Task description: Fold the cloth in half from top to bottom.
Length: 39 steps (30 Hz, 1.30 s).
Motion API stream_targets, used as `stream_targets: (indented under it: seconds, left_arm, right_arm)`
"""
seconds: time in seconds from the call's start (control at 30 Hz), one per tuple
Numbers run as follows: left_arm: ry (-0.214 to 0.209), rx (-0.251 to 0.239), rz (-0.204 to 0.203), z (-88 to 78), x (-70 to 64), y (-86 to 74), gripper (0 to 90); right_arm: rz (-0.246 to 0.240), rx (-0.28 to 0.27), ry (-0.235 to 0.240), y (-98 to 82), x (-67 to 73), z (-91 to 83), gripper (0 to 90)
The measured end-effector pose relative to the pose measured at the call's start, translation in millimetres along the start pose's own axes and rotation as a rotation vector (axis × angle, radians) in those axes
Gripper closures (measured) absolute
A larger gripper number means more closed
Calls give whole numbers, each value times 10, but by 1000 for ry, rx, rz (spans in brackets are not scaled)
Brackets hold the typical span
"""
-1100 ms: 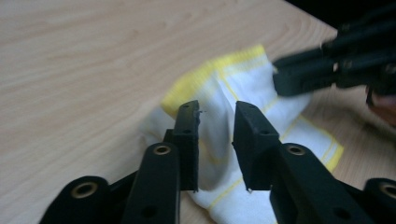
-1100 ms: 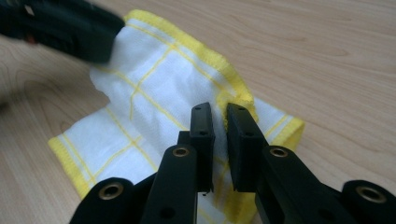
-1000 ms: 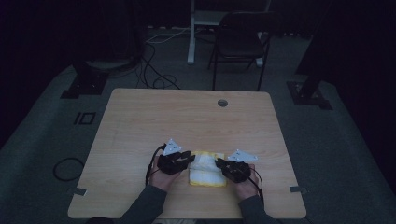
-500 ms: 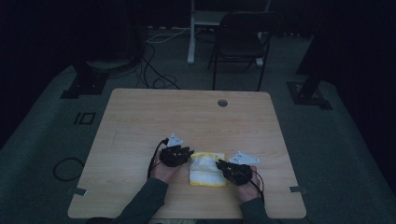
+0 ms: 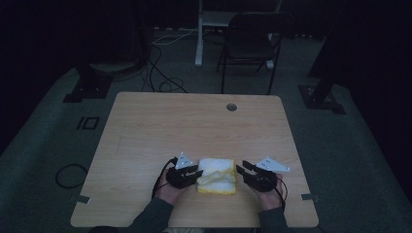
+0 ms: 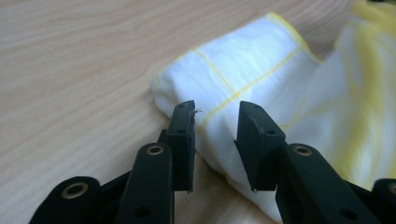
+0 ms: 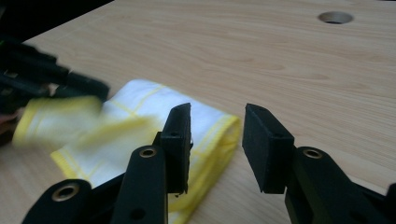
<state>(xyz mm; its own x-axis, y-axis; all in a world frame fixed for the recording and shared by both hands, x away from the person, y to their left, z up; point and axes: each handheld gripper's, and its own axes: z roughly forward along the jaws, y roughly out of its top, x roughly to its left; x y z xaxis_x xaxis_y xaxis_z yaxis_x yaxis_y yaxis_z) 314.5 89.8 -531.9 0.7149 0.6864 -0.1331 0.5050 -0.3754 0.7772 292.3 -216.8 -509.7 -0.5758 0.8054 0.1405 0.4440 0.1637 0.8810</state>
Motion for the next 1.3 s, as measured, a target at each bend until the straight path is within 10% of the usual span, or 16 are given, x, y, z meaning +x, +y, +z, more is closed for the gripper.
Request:
stream_targets:
  seconds: [0.5, 1.3]
  left_arm:
    - [50, -14, 47, -177, 4, -87, 647]
    - [153, 3, -53, -287, 437, -203, 634]
  right_arm:
    - [22, 37, -43, -25, -182, -20, 604]
    - [62, 112, -165, -166, -548, -39, 596]
